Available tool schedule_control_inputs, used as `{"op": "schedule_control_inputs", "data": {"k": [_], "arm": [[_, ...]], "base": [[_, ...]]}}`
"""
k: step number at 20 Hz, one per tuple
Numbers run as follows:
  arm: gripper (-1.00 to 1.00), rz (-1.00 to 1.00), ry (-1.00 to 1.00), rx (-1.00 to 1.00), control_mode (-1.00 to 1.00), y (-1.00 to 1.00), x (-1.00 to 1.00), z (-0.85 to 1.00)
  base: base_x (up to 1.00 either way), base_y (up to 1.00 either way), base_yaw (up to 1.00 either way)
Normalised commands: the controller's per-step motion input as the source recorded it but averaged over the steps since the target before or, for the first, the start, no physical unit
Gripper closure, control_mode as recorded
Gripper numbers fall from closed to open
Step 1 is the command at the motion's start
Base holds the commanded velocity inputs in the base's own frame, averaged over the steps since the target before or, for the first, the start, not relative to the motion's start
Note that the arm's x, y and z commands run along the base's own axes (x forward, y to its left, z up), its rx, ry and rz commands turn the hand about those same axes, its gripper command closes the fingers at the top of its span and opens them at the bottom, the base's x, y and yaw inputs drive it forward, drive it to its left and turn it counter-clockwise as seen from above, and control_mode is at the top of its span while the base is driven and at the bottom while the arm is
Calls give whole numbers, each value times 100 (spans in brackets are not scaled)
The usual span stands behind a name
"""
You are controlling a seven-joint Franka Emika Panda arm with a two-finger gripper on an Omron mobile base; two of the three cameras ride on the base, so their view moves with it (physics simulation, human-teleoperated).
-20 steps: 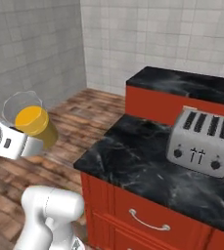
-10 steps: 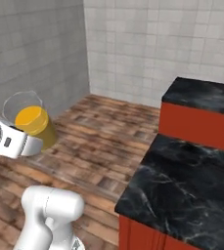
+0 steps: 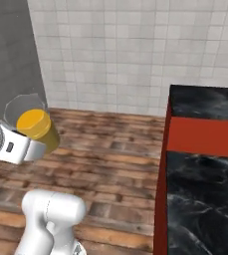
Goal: Place the pitcher and cup on the dining counter for serving.
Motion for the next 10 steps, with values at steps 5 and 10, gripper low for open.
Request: {"op": "schedule_control_inputs", "data": {"k": [5,10], "arm": [[100,0,0,0,100,0,0,0],[100,0,0,0,100,0,0,0]], "base": [[64,100,-43],[88,100,-52]]}}
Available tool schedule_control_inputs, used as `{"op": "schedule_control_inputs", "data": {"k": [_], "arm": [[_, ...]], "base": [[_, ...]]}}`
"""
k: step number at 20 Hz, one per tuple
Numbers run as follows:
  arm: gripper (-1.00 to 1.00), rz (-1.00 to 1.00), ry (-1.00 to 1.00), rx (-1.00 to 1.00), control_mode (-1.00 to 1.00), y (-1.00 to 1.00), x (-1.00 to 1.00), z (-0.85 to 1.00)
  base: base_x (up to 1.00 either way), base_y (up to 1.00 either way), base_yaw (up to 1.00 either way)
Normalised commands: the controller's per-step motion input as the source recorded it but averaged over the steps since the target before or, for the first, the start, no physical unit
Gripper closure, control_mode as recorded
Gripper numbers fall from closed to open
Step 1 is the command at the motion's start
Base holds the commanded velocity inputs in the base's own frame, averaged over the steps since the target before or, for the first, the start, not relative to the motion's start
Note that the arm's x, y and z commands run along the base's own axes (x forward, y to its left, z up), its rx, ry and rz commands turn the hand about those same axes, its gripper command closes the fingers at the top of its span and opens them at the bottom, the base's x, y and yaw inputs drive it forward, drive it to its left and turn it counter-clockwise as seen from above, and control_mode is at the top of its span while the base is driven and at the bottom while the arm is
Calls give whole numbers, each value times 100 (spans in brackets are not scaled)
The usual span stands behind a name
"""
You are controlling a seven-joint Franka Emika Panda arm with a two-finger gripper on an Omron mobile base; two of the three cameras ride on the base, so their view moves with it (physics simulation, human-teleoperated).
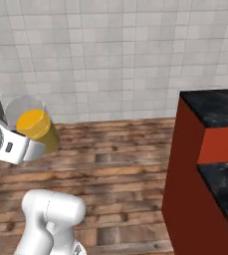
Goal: Place the pitcher and cup on the dining counter for serving.
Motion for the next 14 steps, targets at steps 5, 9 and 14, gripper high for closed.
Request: {"op": "schedule_control_inputs", "data": {"k": [5,9,14], "arm": [[100,0,0,0,100,0,0,0],[100,0,0,0,100,0,0,0],[100,0,0,0,100,0,0,0]], "base": [[100,99,-60],[99,92,-64],[87,80,-69]]}}
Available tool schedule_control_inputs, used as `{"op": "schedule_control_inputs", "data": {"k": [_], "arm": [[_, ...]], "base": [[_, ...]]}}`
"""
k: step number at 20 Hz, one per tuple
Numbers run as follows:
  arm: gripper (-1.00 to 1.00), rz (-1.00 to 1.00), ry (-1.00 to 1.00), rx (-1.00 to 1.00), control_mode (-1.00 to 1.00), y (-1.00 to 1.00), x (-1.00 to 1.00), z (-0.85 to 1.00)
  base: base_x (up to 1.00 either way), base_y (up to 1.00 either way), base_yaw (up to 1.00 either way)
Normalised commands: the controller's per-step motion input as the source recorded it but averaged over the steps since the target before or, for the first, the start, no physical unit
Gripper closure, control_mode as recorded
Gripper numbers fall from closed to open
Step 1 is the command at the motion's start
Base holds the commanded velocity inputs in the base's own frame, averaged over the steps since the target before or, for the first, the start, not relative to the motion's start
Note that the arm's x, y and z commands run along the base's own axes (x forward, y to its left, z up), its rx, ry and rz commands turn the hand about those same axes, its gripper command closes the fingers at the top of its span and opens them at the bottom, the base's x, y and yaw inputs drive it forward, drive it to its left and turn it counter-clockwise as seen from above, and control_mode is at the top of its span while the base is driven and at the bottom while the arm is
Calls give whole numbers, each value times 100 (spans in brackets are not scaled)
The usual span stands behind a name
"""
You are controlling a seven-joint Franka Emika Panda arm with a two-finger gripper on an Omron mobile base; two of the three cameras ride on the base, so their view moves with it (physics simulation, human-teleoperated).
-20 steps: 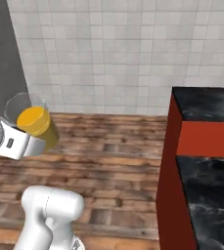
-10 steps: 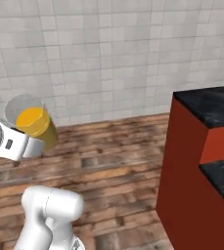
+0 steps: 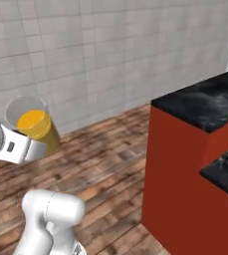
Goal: Place the pitcher and cup on the dining counter for serving.
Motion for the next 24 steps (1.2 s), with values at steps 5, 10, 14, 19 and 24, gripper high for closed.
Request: {"op": "schedule_control_inputs", "data": {"k": [5,10,14,19,24], "arm": [[100,0,0,0,100,0,0,0],[100,0,0,0,100,0,0,0],[100,0,0,0,100,0,0,0],[100,0,0,0,100,0,0,0],[100,0,0,0,100,0,0,0]], "base": [[84,66,-67],[91,38,-56],[74,2,-41],[61,0,-38],[51,-1,-31]]}}
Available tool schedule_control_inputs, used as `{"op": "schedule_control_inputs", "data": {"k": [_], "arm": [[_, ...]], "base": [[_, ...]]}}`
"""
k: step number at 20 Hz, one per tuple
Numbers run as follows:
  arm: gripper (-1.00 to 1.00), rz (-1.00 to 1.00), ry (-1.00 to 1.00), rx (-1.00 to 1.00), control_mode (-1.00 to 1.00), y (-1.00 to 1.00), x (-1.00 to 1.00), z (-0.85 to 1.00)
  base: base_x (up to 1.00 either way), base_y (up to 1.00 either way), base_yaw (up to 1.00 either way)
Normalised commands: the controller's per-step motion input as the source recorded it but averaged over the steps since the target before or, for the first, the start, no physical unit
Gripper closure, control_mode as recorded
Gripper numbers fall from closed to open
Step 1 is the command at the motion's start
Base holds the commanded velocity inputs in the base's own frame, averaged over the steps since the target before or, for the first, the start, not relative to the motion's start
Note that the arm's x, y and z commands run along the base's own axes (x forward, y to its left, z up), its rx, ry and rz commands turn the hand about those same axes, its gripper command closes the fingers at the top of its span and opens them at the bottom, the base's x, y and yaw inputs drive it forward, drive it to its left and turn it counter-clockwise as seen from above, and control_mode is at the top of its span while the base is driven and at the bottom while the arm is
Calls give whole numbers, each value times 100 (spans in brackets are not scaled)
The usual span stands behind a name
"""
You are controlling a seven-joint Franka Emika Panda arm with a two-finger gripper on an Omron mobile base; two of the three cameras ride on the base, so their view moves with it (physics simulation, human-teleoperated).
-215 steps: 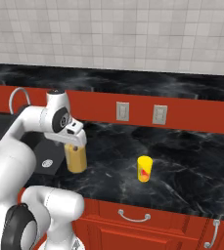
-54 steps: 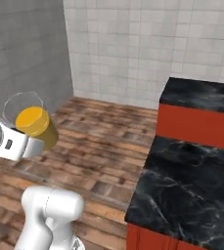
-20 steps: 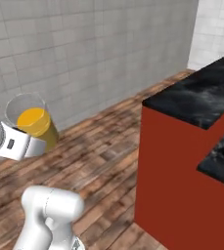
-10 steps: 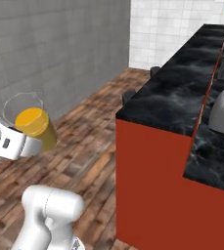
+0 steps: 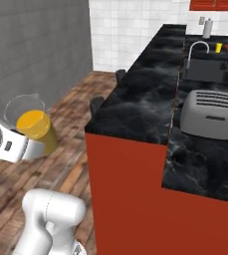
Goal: Place the pitcher and cup on the dining counter for serving.
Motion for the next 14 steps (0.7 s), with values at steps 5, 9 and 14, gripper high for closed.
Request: {"op": "schedule_control_inputs", "data": {"k": [5,9,14], "arm": [[100,-32,6,0,-100,-5,62,97],[100,-24,19,0,-100,-34,78,85],[100,-11,34,2,-100,-65,91,53]], "base": [[0,0,0],[0,0,0],[0,0,0]]}}
